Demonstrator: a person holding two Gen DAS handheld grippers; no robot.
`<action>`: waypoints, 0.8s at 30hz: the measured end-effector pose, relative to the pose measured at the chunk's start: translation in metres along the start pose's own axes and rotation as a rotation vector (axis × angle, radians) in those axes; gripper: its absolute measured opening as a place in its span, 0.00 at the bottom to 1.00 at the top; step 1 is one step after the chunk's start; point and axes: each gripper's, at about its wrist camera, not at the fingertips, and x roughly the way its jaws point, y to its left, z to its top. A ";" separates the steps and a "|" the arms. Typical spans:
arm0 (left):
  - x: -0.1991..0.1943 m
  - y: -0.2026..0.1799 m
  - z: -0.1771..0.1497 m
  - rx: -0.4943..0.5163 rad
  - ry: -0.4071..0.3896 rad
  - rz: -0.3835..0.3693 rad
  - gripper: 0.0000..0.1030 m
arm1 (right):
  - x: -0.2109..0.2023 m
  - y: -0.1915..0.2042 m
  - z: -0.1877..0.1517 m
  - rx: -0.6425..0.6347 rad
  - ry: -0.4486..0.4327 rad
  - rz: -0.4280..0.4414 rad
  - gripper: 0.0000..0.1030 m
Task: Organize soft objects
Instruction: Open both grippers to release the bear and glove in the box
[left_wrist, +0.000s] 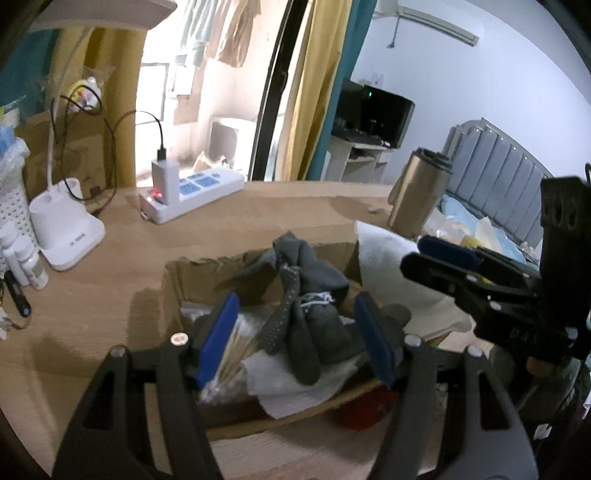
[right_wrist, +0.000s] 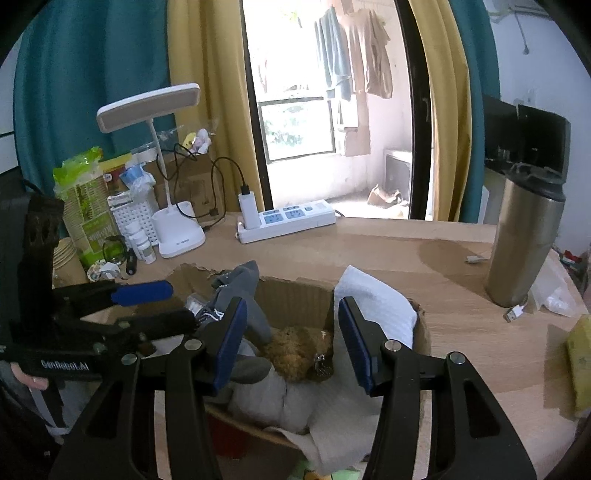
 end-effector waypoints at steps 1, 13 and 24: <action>-0.002 0.000 0.001 0.000 -0.008 0.002 0.65 | -0.003 0.001 0.000 -0.003 -0.004 0.000 0.53; -0.040 -0.004 0.005 -0.009 -0.109 0.025 0.77 | -0.039 0.010 0.010 -0.032 -0.068 -0.041 0.58; -0.064 -0.009 -0.001 -0.013 -0.141 0.027 0.83 | -0.079 0.019 0.011 -0.045 -0.135 -0.080 0.67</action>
